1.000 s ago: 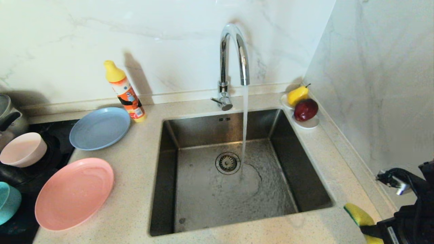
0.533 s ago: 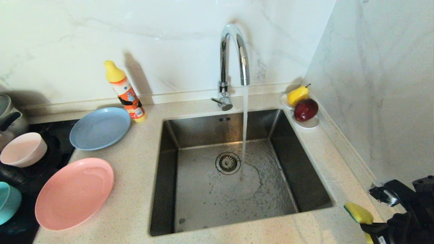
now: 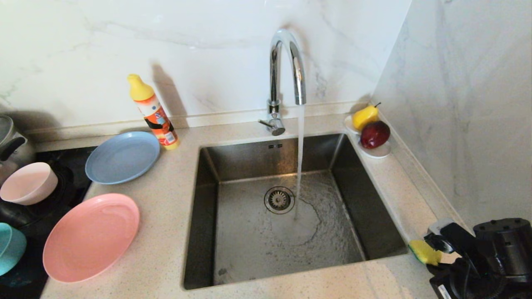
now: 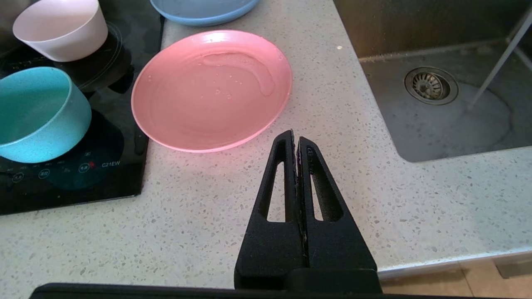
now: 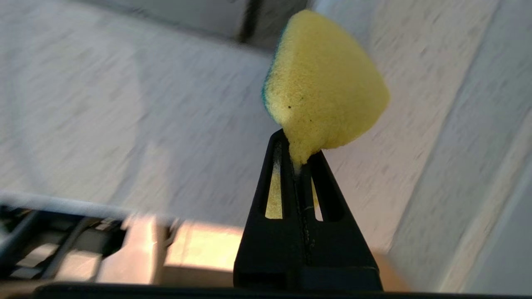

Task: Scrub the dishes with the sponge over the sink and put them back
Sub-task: Put down the sponge

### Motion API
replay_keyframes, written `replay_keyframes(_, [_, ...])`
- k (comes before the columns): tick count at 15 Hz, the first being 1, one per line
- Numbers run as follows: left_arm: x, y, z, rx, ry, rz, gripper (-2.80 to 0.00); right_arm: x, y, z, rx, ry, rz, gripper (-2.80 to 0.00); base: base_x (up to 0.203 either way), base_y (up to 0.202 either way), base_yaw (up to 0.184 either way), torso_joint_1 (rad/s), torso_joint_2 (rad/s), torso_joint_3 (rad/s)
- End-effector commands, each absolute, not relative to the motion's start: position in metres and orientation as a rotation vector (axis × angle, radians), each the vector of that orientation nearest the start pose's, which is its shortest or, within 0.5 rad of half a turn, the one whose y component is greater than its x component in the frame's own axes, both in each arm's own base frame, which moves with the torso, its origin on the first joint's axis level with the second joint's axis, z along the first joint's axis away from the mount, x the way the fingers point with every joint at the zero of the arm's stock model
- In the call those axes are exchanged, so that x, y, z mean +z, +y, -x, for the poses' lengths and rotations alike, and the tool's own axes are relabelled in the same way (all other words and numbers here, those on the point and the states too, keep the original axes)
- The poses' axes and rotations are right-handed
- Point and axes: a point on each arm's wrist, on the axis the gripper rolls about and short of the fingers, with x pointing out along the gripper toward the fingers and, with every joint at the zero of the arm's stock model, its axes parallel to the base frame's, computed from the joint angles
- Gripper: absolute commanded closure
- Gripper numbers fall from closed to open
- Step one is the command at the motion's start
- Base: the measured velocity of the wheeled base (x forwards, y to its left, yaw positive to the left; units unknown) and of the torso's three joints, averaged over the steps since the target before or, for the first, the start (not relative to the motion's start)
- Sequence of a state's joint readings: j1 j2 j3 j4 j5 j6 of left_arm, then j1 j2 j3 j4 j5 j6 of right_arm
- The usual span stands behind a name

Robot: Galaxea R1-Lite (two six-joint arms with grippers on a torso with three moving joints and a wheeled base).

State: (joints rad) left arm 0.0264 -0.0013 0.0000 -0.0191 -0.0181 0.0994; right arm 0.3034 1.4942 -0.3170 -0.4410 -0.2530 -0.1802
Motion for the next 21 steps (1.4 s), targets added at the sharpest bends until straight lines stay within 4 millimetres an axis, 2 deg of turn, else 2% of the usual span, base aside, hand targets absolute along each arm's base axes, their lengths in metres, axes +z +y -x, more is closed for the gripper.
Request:
replay_keyframes(1, [0.073, -0.001, 0.021, 0.008, 0.0, -0.1, 0.0, 0.084, 0.054, -0.194, 0.112, 0.733, 0.411, 0.0, 0.0, 0.0, 0.0, 0.0, 0.0, 0.0])
replay_keyframes(4, [0.073, -0.001, 0.021, 0.008, -0.001, -0.099, 0.0, 0.08, 0.056, -0.207, 0.101, 0.712, 0.428, 0.0, 0.0, 0.0, 0.0, 0.0, 0.0, 0.0])
replay_keyframes(8, [0.073, -0.001, 0.021, 0.008, 0.0, -0.099, 0.0, 0.087, 0.049, -0.221, 0.048, 0.645, 0.459, 0.0, 0.0, 0.0, 0.0, 0.0, 0.0, 0.0])
replay_keyframes(15, [0.073, -0.001, 0.021, 0.008, -0.001, -0.1, 0.0, 0.101, 0.046, -0.231, 0.005, 0.587, 0.435, 0.0, 0.0, 0.0, 0.0, 0.0, 0.0, 0.0])
replay_keyframes(21, [0.073, -0.001, 0.021, 0.009, -0.001, -0.099, 0.0, 0.093, 0.045, -0.238, -0.011, 0.621, 0.407, 0.0, 0.0, 0.0, 0.0, 0.0, 0.0, 0.0])
